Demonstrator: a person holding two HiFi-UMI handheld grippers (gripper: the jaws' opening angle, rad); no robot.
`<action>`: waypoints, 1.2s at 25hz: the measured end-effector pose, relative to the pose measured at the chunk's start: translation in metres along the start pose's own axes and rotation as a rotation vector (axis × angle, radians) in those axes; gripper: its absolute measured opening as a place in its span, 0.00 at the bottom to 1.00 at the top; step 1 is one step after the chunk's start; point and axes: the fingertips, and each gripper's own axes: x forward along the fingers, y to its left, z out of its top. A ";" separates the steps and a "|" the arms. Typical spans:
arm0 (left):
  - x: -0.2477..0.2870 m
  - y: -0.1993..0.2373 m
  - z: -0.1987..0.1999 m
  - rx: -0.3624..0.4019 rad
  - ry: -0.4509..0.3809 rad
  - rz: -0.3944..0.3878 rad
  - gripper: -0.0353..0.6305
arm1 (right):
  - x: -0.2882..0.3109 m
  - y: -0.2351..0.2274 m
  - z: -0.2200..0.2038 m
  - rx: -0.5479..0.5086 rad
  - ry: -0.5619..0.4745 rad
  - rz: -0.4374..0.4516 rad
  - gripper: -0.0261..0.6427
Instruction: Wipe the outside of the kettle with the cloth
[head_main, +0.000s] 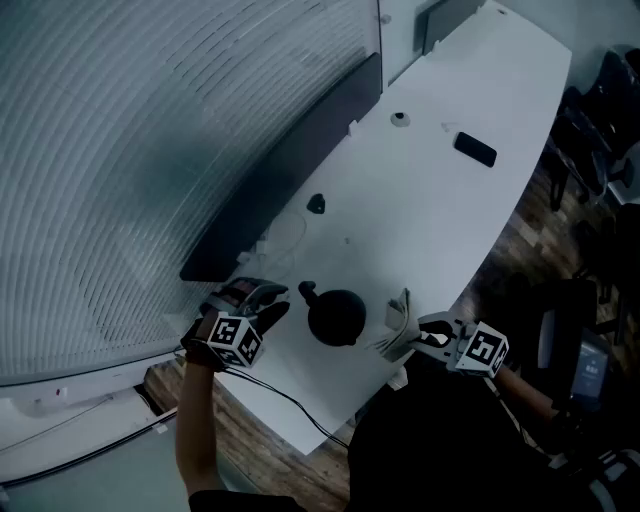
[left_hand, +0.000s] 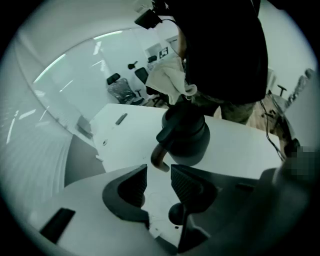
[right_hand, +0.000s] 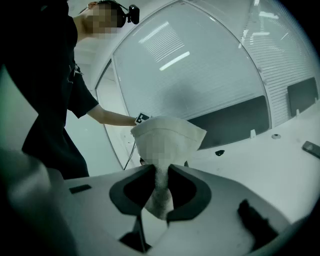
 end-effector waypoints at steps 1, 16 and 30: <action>0.005 0.002 -0.004 0.043 0.008 -0.032 0.26 | 0.002 0.000 0.001 0.008 -0.007 -0.029 0.14; 0.079 -0.017 -0.014 0.602 0.092 -0.404 0.44 | 0.010 0.071 -0.028 0.122 -0.043 -0.249 0.14; 0.075 -0.037 -0.018 0.451 0.184 -0.418 0.24 | 0.020 0.080 -0.040 0.114 -0.047 -0.217 0.14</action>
